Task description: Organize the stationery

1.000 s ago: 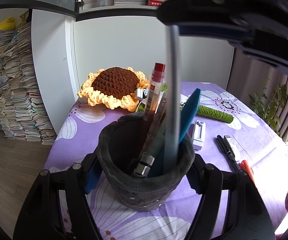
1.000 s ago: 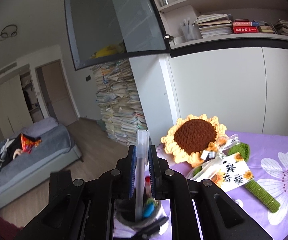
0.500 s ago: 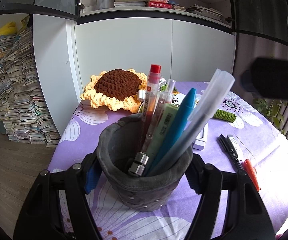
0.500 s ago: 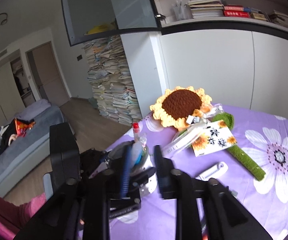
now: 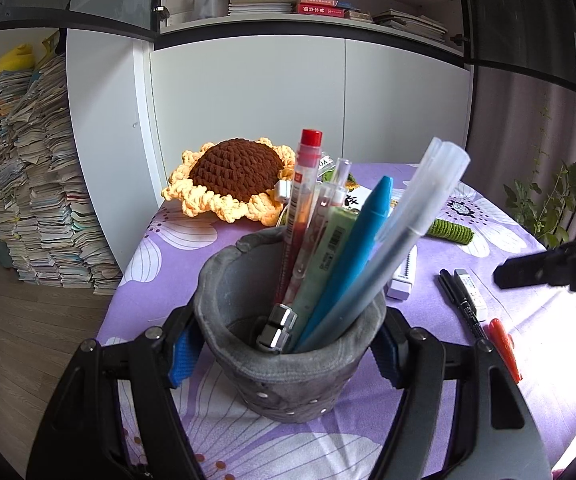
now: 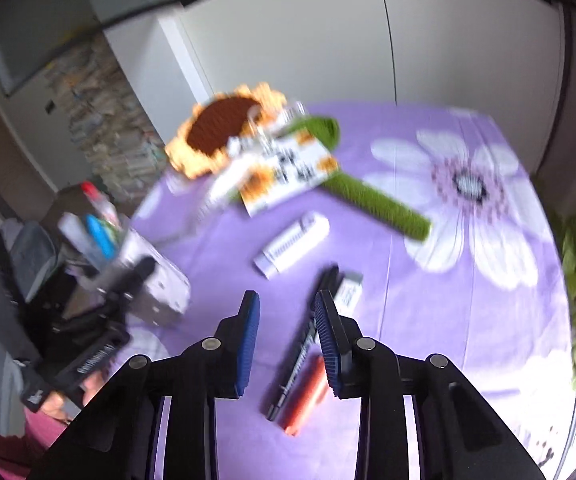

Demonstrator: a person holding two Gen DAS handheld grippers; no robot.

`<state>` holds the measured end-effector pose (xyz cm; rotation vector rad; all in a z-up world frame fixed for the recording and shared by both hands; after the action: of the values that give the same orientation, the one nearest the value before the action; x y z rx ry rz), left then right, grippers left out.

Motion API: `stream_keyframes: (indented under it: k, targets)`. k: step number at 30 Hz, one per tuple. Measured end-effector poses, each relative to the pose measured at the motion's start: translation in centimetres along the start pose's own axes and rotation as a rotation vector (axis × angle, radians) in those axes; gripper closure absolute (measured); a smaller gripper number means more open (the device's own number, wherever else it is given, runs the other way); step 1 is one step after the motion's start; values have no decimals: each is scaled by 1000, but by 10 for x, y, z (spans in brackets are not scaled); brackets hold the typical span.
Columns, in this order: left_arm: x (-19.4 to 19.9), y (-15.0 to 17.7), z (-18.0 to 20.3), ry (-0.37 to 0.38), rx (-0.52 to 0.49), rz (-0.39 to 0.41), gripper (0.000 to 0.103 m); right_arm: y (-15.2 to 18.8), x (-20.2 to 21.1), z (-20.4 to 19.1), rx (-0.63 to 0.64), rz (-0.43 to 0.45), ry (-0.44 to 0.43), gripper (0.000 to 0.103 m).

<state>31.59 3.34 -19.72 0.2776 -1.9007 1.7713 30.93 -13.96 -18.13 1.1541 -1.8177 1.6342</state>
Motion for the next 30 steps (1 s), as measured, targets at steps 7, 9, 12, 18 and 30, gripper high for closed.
stream_keyframes:
  k: [7,9,12,18,30]
  targets:
    - [0,0,-1,4,2,-4,33,5,-31,8,-16,-62,23,71]
    - [0,0,-1,5,3,-4,33,-1,-35,8,6,-63,43,71]
    - [0,0,-1,5,3,-5,33,-10,-40,4,39,-72,51,71]
    - [0,0,-1,6,4,-6,34,-19,-68,4,35,-126,99,71]
    - [-2,0,0,9,6,-8,34,-13,-78,2,46,-169,104,88]
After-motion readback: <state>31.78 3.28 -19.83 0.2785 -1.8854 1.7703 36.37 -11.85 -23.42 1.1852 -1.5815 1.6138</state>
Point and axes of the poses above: each gripper's, at about its wrist camera, not at the fingertips, and x roughly against the way its jaws point, z to its right, y to its underside, the point moved 6 cm from there along -x, roughly the way its jaws point, and after that the axes turned 2 degrees about y, right-handed, at the moved point
